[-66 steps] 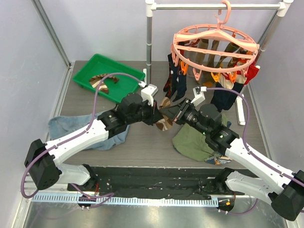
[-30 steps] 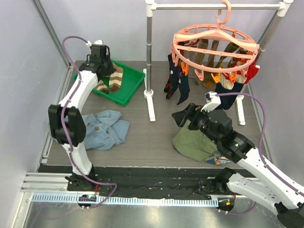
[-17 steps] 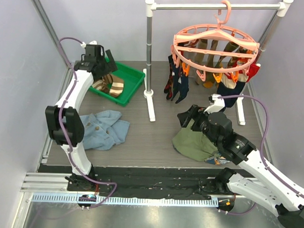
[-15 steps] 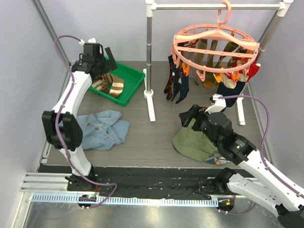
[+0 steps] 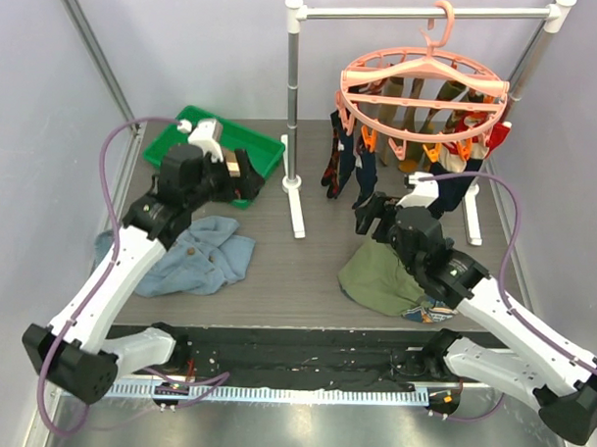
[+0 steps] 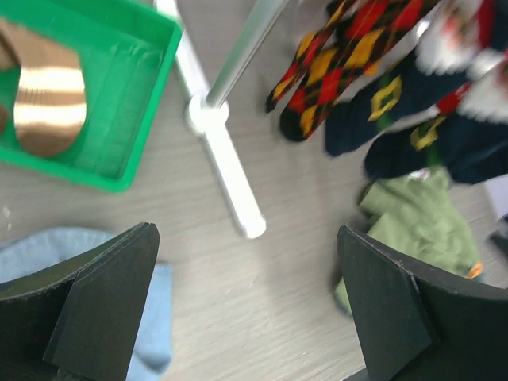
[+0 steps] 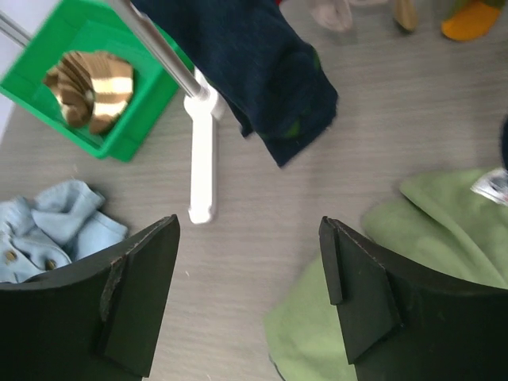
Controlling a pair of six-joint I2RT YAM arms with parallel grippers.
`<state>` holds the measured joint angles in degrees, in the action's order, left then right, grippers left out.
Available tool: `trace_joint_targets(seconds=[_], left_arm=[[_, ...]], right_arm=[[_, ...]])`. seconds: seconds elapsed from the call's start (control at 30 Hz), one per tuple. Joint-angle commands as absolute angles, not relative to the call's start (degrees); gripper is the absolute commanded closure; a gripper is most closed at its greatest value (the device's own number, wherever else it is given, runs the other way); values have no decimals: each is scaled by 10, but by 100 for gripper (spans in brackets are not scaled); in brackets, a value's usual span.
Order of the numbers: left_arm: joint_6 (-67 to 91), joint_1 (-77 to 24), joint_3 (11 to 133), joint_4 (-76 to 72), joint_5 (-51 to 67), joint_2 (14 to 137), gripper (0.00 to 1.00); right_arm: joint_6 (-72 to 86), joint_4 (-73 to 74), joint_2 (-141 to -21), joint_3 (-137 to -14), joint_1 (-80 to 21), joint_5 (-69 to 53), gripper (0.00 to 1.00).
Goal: Remove the socks clipped to the hanger
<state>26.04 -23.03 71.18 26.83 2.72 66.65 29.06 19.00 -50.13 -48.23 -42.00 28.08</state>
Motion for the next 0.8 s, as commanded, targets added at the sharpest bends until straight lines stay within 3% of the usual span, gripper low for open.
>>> trace_joint_targets(seconds=[0.0,0.27,0.4,0.57,0.77], left_arm=[[239,-250,617,188,25,596,0],[235,-269,587,171,4,554,0],[236,-269,591,171,4,565,0],[230,-269,592,174,4,577,0],[221,-269,595,176,18,583,0]], right_arm=[[273,13,-542,-468,-423,294,23],[190,-144,-669,-466,-423,366,25],[188,-160,-718,-484,-422,464,34],[166,-185,-767,-496,-423,472,46],[149,-130,-773,-523,-423,433,99]])
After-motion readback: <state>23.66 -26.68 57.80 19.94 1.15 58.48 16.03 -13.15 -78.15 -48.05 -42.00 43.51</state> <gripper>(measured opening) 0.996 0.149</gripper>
